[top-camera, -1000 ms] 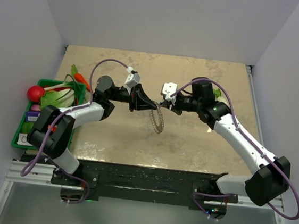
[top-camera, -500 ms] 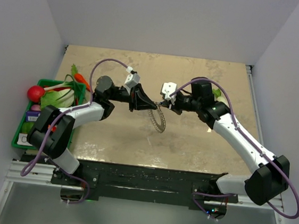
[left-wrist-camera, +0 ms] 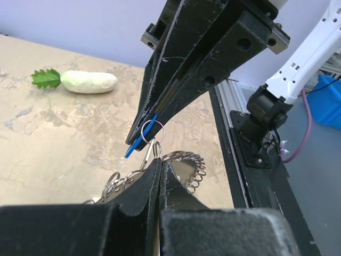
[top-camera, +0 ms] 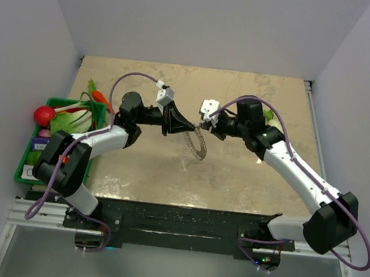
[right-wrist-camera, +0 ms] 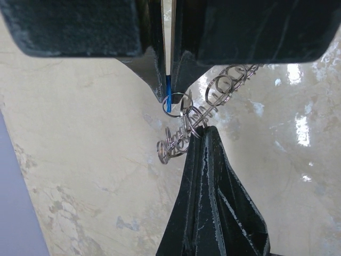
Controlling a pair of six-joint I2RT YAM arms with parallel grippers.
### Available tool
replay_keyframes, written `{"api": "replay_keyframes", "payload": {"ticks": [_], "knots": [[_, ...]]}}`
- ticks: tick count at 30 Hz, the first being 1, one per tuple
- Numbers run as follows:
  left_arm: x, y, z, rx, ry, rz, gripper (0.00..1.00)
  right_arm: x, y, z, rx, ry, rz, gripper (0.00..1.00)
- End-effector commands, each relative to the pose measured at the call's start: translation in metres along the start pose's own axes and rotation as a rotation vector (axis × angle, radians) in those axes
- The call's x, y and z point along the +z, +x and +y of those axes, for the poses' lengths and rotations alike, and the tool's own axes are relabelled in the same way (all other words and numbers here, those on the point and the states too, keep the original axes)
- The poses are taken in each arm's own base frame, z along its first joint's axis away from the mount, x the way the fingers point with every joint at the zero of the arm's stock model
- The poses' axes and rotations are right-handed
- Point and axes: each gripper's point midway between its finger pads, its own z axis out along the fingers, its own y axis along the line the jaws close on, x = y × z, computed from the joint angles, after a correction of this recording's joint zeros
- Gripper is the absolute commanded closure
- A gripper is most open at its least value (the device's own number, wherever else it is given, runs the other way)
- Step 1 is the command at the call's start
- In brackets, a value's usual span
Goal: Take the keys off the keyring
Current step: Remove the key from the keyring.
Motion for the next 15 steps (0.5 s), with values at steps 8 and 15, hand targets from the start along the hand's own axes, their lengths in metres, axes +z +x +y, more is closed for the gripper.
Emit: {"api": "replay_keyframes", "payload": {"ticks": [8, 15], "knots": [[0.001, -0.021, 0.017, 0.026, -0.113, -0.041, 1.0, -0.006, -0.02, -0.043, -0.039, 0.272, -0.01, 1.0], [-0.001, -0.024, 0.027, -0.005, -0.188, -0.054, 1.0, -0.003, -0.017, -0.057, -0.035, 0.39, 0.032, 1.0]]}}
